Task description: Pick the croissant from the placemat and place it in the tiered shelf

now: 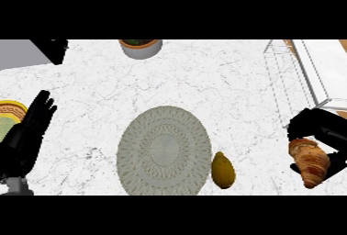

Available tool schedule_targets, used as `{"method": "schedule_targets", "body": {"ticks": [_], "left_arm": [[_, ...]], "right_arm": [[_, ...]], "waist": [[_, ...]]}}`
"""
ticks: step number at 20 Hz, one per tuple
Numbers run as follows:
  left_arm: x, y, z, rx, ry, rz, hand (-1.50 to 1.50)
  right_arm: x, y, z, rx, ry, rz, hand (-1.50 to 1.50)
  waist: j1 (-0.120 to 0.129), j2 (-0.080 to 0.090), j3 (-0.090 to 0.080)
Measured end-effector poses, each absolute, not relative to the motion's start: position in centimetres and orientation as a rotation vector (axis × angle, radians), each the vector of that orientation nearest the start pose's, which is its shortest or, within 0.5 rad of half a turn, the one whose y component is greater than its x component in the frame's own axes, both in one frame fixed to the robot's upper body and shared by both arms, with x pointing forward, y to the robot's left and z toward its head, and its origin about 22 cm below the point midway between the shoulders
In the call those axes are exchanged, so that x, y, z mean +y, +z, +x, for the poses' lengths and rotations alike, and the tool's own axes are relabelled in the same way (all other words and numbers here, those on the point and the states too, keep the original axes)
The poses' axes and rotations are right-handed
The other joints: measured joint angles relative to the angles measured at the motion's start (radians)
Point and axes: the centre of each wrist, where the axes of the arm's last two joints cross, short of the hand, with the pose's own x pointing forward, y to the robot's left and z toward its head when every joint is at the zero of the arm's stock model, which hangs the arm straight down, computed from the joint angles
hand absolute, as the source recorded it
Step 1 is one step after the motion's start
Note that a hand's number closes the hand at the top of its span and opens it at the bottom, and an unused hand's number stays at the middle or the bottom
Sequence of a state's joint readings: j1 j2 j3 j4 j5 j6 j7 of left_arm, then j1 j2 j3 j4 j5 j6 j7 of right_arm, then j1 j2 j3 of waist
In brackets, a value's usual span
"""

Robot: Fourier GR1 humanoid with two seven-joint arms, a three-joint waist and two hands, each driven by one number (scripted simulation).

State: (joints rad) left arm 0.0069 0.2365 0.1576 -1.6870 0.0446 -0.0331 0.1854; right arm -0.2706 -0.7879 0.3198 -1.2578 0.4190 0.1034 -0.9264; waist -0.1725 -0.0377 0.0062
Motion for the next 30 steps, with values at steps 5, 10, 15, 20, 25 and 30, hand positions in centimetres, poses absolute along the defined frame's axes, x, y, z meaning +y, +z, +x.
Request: {"method": "schedule_targets", "body": {"ticks": [5, 10, 15, 20, 25, 30], "left_arm": [[31.8, 5.2, 23.2, -1.512, -0.052, 0.254, 0.0], [31.6, 5.2, 22.8, -1.521, -0.065, 0.239, 0.0], [31.0, 5.5, 23.1, -1.535, -0.086, 0.211, 0.0], [30.4, 5.7, 23.4, -1.546, -0.116, 0.182, 0.0], [30.0, 5.9, 23.6, -1.559, -0.137, 0.167, 0.0], [29.4, 5.7, 23.7, -1.555, -0.149, 0.148, 0.0]], "right_arm": [[-43.1, 11.6, 28.0, -1.963, 1.424, -0.204, 1.5], [-47.9, 16.9, 25.9, -1.98, 1.278, -0.281, 1.5], [-50.3, 20.8, 24.3, -2.006, 1.187, -0.318, 1.5], [-50.5, 21.3, 23.6, -2.012, 1.064, -0.211, 1.5], [-48.6, 18.4, 23.1, -1.917, 0.889, 0.081, 1.5], [-47.9, 23.7, 24.1, -2.039, 0.91, -0.007, 1.5]], "waist": [[0.009, 0.006, -0.001], [0.036, 0.012, -0.003], [0.065, 0.018, -0.003], [0.099, 0.026, -0.004], [0.127, 0.034, -0.005], [0.139, 0.028, -0.004]]}}
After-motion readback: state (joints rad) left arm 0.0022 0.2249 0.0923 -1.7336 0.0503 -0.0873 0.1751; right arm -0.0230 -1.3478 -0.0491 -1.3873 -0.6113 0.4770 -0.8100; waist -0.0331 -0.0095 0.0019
